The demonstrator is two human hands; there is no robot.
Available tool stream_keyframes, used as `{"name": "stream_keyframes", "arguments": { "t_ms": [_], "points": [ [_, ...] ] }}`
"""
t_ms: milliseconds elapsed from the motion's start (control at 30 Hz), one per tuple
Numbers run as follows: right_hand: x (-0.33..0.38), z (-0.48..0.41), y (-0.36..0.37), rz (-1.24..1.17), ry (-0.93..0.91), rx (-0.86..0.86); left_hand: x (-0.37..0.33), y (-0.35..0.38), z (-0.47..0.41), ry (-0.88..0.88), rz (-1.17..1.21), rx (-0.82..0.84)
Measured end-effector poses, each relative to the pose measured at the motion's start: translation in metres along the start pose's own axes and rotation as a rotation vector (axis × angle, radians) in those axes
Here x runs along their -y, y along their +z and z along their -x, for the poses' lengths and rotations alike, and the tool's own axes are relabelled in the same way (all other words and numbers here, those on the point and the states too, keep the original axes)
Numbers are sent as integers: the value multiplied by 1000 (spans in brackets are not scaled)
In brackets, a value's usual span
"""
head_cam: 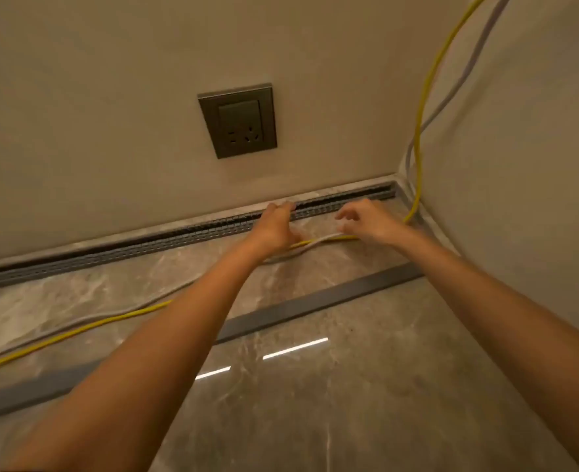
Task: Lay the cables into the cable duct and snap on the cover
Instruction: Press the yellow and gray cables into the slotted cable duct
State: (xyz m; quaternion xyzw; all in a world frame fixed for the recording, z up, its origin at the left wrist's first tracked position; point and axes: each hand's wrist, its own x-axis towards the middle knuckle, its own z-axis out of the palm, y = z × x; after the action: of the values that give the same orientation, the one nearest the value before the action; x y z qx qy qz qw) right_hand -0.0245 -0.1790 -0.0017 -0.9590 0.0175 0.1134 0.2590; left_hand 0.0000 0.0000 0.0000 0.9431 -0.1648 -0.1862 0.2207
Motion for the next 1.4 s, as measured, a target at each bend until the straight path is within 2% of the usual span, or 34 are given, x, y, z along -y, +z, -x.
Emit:
{"name": "stream_keyframes", "arguments": {
  "t_ms": [67,167,300,367,533,667,733,867,967,1067,1167,1267,1400],
  "points": [
    [-6,-4,-2,29,-2,58,0,5,-11,28,-6,-87],
    [-16,-5,0,160,-15,138,1,15,-21,78,-181,-55],
    [-21,-6,5,436,-76,100,4,19,-23,78,-406,-230],
    [-21,-6,9,527,-119,88,4,20,-19,95,-446,-250],
    [-18,7,9,473,-180,-41,11,22,-4,129,-475,-229],
    [-15,21,8,407,-189,-80,19,19,13,156,-482,-207],
    [-15,26,9,410,-198,-76,23,14,22,133,-511,-160],
    [-14,38,15,396,-241,-83,27,-2,35,55,-605,40],
    [-10,44,23,363,-287,-136,19,-9,39,18,-494,19],
    [-5,49,29,324,-296,-168,4,2,45,110,-324,-62],
    [-4,52,29,275,-312,-180,-5,22,52,186,-400,-41],
    [-8,58,23,246,-270,-162,-4,33,54,201,-379,-185],
    [-26,63,7,444,-188,-142,-3,35,55,196,-260,-268]
  ]
}}
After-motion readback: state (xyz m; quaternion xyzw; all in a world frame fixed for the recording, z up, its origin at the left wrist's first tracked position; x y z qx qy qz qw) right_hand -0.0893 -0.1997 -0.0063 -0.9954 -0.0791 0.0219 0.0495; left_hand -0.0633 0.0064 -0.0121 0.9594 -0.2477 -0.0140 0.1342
